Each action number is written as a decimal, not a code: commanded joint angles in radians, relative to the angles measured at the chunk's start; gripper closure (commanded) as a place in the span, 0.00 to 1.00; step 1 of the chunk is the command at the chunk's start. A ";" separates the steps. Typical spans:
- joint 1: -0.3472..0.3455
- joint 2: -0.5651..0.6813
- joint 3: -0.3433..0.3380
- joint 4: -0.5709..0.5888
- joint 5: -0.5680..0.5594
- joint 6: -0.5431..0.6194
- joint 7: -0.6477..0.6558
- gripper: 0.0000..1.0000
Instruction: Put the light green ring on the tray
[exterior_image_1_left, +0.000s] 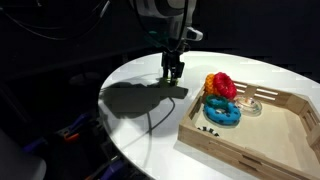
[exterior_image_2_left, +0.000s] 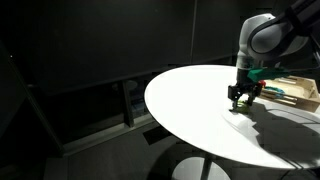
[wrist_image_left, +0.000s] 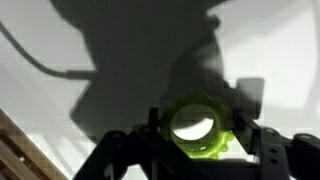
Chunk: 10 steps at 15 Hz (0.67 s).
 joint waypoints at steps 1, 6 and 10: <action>0.005 -0.042 -0.011 0.017 -0.003 -0.013 0.010 0.52; -0.008 -0.090 -0.036 0.076 -0.018 -0.040 0.043 0.52; -0.032 -0.103 -0.072 0.136 -0.023 -0.061 0.083 0.52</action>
